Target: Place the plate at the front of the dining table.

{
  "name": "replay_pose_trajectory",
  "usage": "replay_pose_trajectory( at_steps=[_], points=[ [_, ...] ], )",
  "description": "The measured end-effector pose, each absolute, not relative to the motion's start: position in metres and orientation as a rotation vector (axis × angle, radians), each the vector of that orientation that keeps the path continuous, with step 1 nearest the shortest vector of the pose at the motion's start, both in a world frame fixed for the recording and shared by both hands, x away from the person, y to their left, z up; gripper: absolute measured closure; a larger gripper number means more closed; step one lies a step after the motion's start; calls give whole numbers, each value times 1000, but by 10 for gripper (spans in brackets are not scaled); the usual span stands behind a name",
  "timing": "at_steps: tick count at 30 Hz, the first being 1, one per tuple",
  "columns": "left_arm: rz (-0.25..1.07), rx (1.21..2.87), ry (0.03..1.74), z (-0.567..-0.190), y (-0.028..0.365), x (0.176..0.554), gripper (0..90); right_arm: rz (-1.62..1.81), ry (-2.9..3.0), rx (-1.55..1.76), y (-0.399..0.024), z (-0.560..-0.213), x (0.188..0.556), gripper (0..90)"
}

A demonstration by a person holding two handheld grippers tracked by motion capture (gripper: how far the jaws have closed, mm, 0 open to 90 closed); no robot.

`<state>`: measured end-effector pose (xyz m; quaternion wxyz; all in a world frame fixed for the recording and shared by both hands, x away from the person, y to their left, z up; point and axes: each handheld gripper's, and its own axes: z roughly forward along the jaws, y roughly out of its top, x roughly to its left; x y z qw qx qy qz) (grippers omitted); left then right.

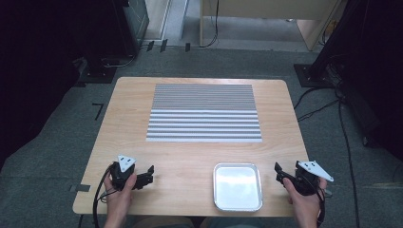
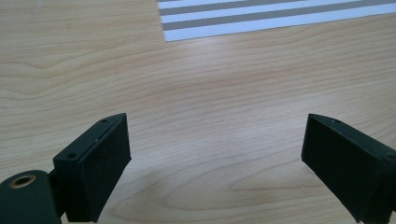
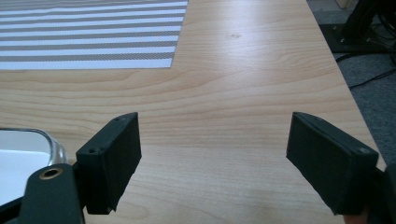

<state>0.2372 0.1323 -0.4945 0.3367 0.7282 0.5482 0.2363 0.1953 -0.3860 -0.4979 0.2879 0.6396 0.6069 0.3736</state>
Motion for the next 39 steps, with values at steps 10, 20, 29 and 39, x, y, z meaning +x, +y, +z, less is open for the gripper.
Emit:
replay_pose_trajectory(
  at_steps=[10,20,29,39],
  points=[
    [593,1924,1384,-495,112,234,82,1093,1640,1730,-377,-495,193,183],
    [565,1948,1332,-495,89,230,82,1135,1659,1719,-365,-492,190,187],
    [538,1967,1289,-497,68,224,82,1160,1670,1711,-359,-490,189,194],
    [518,2006,1240,-500,44,218,82,1183,1650,1687,-350,-487,187,272]
  ],
)
